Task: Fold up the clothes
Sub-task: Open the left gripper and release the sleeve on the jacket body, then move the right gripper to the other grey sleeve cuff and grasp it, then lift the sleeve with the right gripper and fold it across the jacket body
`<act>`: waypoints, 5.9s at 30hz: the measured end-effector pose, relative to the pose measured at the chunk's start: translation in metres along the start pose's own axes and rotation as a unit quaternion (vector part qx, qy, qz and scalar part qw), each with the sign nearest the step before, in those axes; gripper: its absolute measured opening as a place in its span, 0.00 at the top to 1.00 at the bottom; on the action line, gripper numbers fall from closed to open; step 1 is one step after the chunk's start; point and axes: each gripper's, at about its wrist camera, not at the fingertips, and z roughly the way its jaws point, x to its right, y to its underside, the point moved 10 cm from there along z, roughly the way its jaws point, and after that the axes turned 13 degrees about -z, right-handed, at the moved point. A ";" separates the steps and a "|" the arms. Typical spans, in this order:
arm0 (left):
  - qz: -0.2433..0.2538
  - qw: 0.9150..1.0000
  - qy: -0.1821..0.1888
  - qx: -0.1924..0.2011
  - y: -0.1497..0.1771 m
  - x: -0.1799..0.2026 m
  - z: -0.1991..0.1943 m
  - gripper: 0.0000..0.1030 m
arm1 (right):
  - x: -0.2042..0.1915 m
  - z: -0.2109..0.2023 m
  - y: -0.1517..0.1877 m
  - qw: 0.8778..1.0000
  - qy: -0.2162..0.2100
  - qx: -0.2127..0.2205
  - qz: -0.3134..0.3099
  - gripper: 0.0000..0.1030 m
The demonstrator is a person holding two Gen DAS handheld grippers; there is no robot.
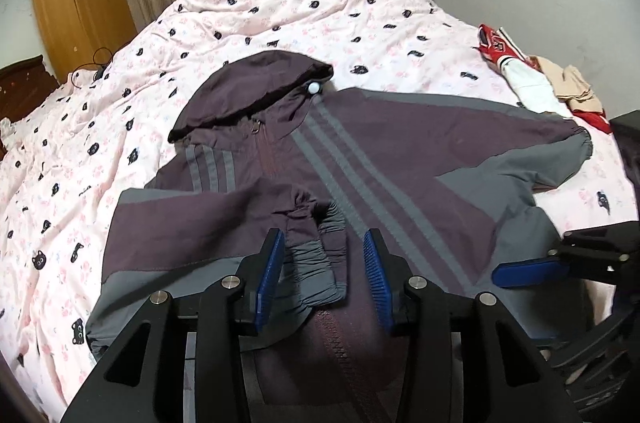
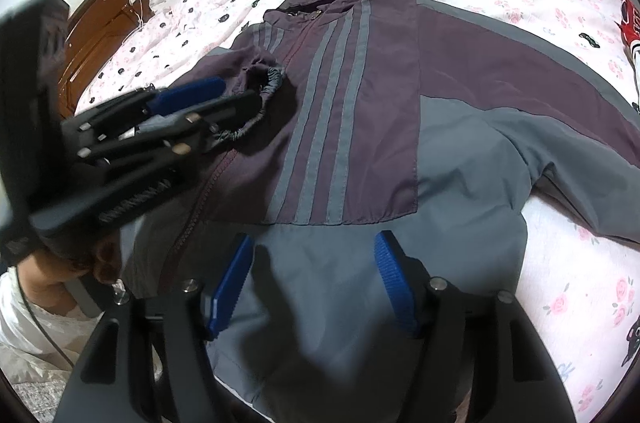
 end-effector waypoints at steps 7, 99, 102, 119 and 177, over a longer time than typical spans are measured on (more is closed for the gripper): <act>-0.005 0.999 -0.033 0.022 -0.011 -0.018 -0.010 0.64 | 0.000 0.000 0.001 1.000 -0.001 0.000 0.002 0.36; -0.077 0.993 -0.076 -0.046 0.025 -0.060 0.045 0.51 | 0.241 -0.110 0.073 0.884 0.111 0.156 0.427 0.36; -0.076 0.993 -0.076 -0.046 0.025 -0.061 0.046 0.50 | 0.249 -0.113 0.074 0.878 0.104 0.164 0.438 0.36; -0.076 0.993 -0.081 -0.046 0.026 -0.062 0.046 0.48 | 0.276 -0.124 0.081 0.832 0.047 0.228 0.503 0.41; -0.082 0.992 -0.083 -0.051 0.028 -0.062 0.048 0.47 | 0.153 -0.172 -0.036 0.923 0.003 0.304 0.238 0.83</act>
